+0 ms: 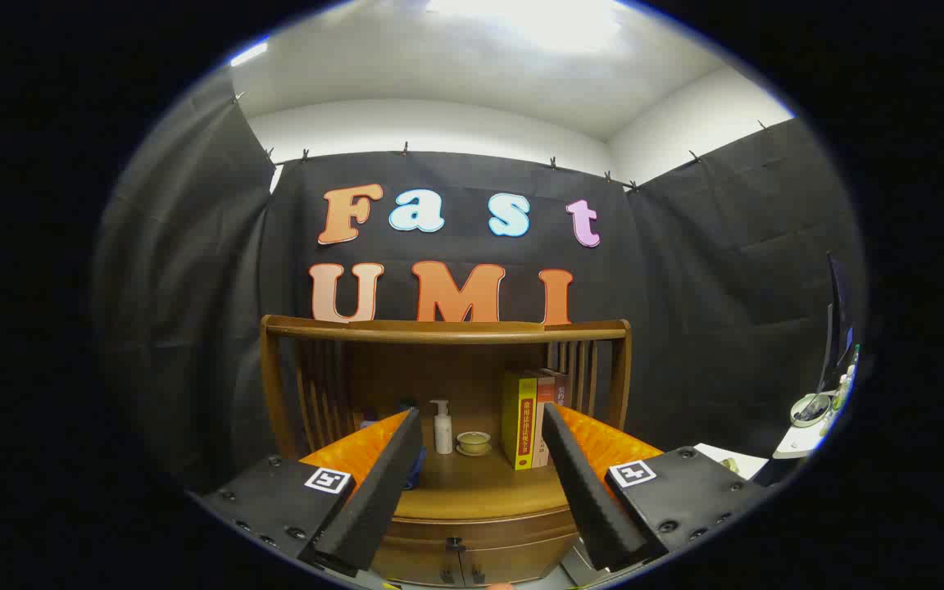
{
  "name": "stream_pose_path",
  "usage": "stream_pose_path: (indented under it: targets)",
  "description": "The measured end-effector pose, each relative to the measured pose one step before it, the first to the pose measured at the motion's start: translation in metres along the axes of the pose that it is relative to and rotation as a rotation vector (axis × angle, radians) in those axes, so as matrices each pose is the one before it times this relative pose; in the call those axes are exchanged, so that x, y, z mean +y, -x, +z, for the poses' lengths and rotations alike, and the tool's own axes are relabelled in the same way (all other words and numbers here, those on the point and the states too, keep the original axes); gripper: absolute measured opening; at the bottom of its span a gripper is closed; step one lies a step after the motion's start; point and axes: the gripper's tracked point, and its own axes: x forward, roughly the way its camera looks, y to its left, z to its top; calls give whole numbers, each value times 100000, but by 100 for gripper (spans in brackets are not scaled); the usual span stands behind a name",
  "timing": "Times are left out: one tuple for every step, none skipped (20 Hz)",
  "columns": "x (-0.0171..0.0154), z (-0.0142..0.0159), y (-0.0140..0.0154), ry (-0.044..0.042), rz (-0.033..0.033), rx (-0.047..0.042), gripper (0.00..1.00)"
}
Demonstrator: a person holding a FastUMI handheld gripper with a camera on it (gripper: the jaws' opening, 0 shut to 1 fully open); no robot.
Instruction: Pull open the drawer, take out the items inside it, and place them on the countertop above the cabinet.
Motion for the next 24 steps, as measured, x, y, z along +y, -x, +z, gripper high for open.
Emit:
stream_pose_path:
  targets:
    - [165, -4, 44, 186, 183, -43, 99]
    - [79, 170, 87, 78, 205, -183, 99]
    - [136, 106, 16, -23, 135, -169, 99]
    - [134, 114, 64, -163, 175, -214, 99]
    - [112, 67, -25, -292, 110, -213, 99]
    - [22, -62, 26, -349, 62, 0, 99]
    - [101, -77, 25, -326, 105, -47, 99]
    - [131, -66, -80, -105, 51, 170, 99]
    - [82, -133, 17, 69, 80, 344, 99]
    - [109, -95, -2, 61, 310, 205, 99]
    - [138, 0, 68, -102, 281, -17, 99]
    - [15, 91, 9, -127, 149, -67, 99]
    - [-94, 20, -68, 4, -186, -15, 99]
    - [-167, 34, 11, 62, -312, -189, 99]
    - [-235, 79, 94, 15, -458, -122, 99]
    - [-155, -23, 64, -148, -426, -92, 99]
    - [27, -37, 25, -152, -129, 21, 99]
    - [90, -66, 52, -22, 97, 75, 99]
    - [85, -128, -5, 47, 92, 60, 99]
    - [76, -1, -34, 83, 55, 109, 99]
    - [-118, -1, 14, -18, 20, 12, 99]
    - [17, 29, -71, -37, 16, -4, 99]
    - [83, -29, 43, 19, -61, -86, 99]
    - [-24, -59, -4, 57, -91, -92, 99]
